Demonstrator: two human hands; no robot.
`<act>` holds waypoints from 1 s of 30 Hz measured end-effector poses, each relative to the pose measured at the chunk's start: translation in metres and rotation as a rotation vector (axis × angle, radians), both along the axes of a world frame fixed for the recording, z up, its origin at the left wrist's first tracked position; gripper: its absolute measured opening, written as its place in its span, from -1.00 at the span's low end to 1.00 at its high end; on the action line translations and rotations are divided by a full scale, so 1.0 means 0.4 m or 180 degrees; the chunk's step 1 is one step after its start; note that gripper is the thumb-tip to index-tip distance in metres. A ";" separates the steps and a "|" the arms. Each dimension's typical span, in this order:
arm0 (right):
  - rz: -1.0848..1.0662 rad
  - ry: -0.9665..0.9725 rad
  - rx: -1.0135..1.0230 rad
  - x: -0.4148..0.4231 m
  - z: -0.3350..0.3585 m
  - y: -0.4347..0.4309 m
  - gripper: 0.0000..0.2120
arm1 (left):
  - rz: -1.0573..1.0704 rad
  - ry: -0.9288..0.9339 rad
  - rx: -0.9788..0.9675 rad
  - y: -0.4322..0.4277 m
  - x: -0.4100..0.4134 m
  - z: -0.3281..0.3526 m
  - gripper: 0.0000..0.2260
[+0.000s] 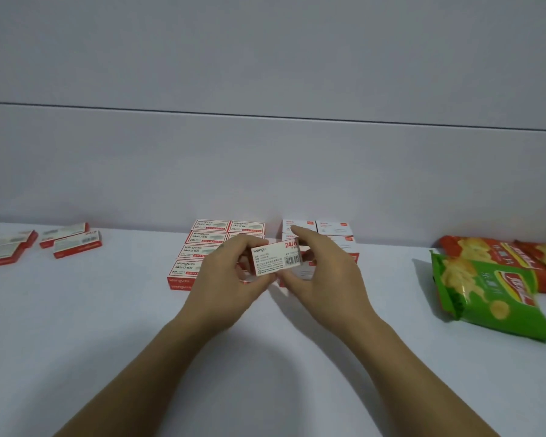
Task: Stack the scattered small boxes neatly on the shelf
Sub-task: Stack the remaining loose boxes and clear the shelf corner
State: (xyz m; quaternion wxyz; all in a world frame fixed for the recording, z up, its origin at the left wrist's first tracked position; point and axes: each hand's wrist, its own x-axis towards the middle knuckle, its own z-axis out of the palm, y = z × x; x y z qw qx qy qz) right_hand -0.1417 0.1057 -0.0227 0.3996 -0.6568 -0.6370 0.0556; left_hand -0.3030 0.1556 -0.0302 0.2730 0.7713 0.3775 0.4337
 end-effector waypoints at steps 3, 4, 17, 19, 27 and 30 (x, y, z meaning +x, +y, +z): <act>0.0015 0.0165 0.0029 0.002 0.003 -0.004 -0.36 | 0.0030 -0.0084 0.0016 -0.005 -0.005 -0.001 -0.67; 0.0023 0.0213 0.0044 0.001 0.004 -0.004 -0.37 | 0.0059 -0.0117 -0.0007 -0.004 -0.008 -0.001 -0.66; 0.0067 0.0575 -0.0252 -0.047 0.028 -0.023 -0.30 | -0.0162 -0.0043 0.0395 -0.021 -0.001 -0.008 -0.57; -0.0041 0.0414 -0.0311 -0.045 0.029 -0.022 -0.23 | -0.0183 -0.0023 0.0494 -0.023 0.002 -0.008 -0.57; 0.0867 0.2457 -0.0741 -0.015 0.041 -0.019 -0.59 | -0.0231 0.0037 0.0460 -0.013 -0.001 0.001 -0.61; 0.1313 0.3032 -0.0737 -0.009 0.048 -0.021 -0.70 | -0.0311 0.0182 0.0226 -0.013 -0.001 0.001 -0.59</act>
